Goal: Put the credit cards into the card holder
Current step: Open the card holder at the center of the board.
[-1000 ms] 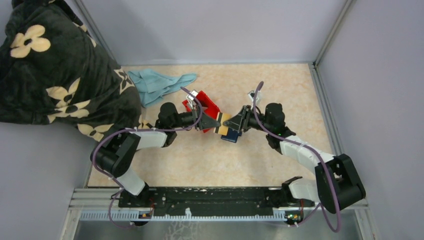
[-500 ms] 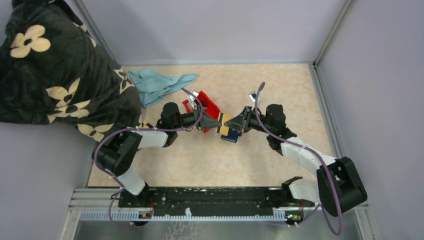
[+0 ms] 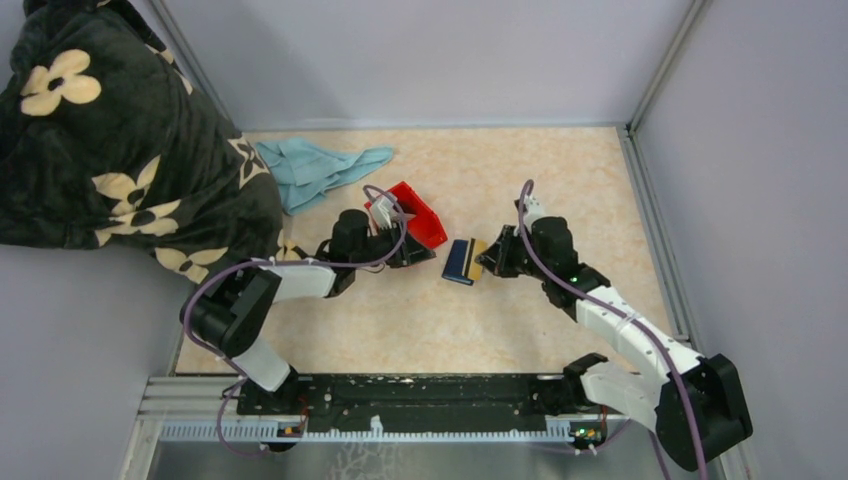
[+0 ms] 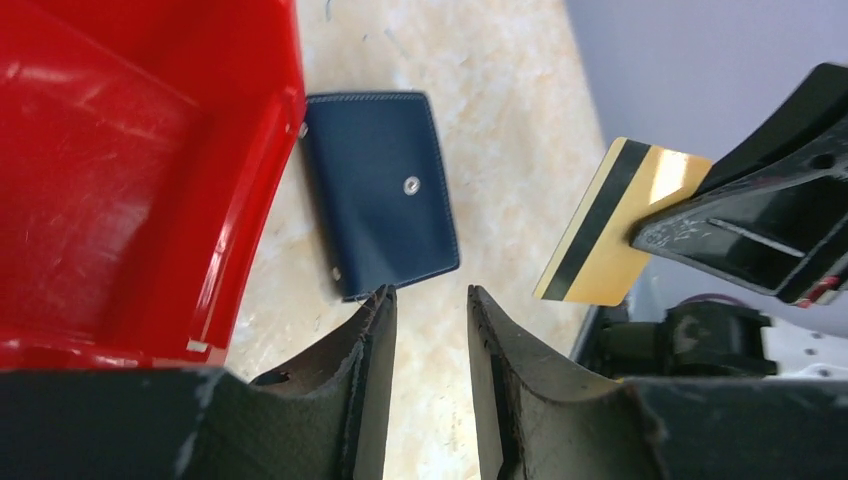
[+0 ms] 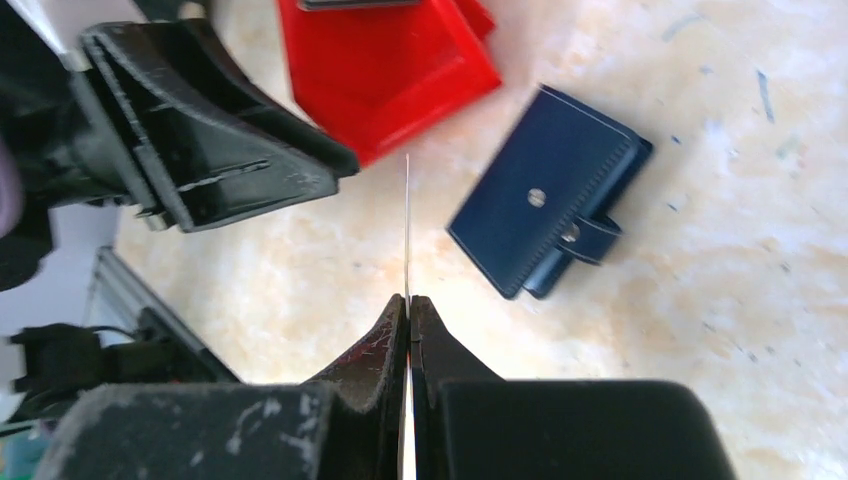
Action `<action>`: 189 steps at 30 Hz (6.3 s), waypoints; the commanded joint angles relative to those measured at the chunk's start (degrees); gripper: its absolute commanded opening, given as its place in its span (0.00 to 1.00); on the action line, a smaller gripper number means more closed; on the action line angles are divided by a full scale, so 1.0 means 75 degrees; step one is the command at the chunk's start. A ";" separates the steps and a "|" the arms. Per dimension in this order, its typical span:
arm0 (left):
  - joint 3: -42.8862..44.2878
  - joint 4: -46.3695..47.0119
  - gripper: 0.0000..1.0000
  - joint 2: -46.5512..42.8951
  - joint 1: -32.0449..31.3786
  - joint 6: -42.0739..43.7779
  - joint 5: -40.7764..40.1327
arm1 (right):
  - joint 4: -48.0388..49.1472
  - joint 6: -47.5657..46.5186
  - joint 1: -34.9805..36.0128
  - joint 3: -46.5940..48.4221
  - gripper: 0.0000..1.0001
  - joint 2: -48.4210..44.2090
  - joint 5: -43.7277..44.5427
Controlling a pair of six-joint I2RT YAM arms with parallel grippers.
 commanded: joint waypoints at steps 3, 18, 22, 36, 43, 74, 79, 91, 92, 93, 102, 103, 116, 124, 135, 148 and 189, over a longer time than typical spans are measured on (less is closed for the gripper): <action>0.0525 -0.1712 0.37 0.0037 -0.0567 0.1425 -0.0896 | -0.1991 -0.0549 0.0587 0.0712 0.00 -0.0077 0.1821; 0.2073 -0.3771 0.36 0.0976 -0.1296 0.2696 -0.2507 | -0.3628 -0.0743 0.0643 0.1129 0.00 0.0644 0.1803; 0.2276 -0.3956 0.36 0.1132 -0.1307 0.2793 -0.2789 | -0.3522 -0.0778 0.0643 0.1252 0.00 0.1043 0.1579; 0.2722 -0.4258 0.35 0.1612 -0.1307 0.3020 -0.2972 | -0.3031 -0.0828 0.0643 0.1685 0.00 0.2400 0.1239; 0.2901 -0.4355 0.35 0.1795 -0.1330 0.3055 -0.2951 | -0.2838 -0.0862 0.0643 0.1880 0.00 0.2859 0.1244; 0.3090 -0.4544 0.34 0.1854 -0.1586 0.3022 -0.3104 | -0.2738 -0.0614 0.0641 0.1865 0.00 0.2680 0.3010; 0.3100 -0.4573 0.34 0.1803 -0.1612 0.3060 -0.3144 | -0.2389 -0.0604 0.0559 0.1776 0.00 0.2760 0.2966; 0.3126 -0.4680 0.35 0.1299 -0.1724 0.3128 -0.3323 | -0.1875 -0.0696 0.0239 0.1650 0.00 0.2928 0.2895; 0.3149 -0.4696 0.36 0.1268 -0.1739 0.3123 -0.3340 | -0.1866 -0.0716 0.0190 0.1656 0.00 0.2969 0.2825; 0.3183 -0.4721 0.36 0.1243 -0.1759 0.3139 -0.3363 | -0.1896 -0.0745 0.0138 0.1697 0.00 0.3025 0.2751; 0.3443 -0.4967 0.35 0.1362 -0.1831 0.3181 -0.3455 | -0.2483 -0.1116 0.0129 0.1720 0.00 0.2626 0.2127; 0.3454 -0.4973 0.35 0.1382 -0.1834 0.3167 -0.3464 | -0.2558 -0.1141 0.0128 0.1731 0.00 0.2634 0.2040; 0.3427 -0.5037 0.35 0.1534 -0.1881 0.3228 -0.3611 | -0.2319 -0.1133 0.0127 0.1717 0.00 0.2793 0.1001; 0.3189 -0.5139 0.34 0.1523 -0.1881 0.3276 -0.3943 | -0.2244 -0.1026 0.0127 0.2138 0.00 0.2700 0.0870; 0.2888 -0.5224 0.34 0.1205 -0.1881 0.3287 -0.4292 | -0.1949 -0.0827 0.0134 0.2460 0.00 0.2938 0.0614; 0.2563 -0.5084 0.34 0.1220 -0.1887 0.3039 -0.4190 | -0.1347 -0.0559 0.0316 0.2613 0.00 0.3484 0.0407; 0.3312 -0.5057 0.34 0.2148 -0.2214 0.3254 -0.4076 | -0.4324 -0.2085 -0.0013 0.4975 0.00 0.4874 0.2441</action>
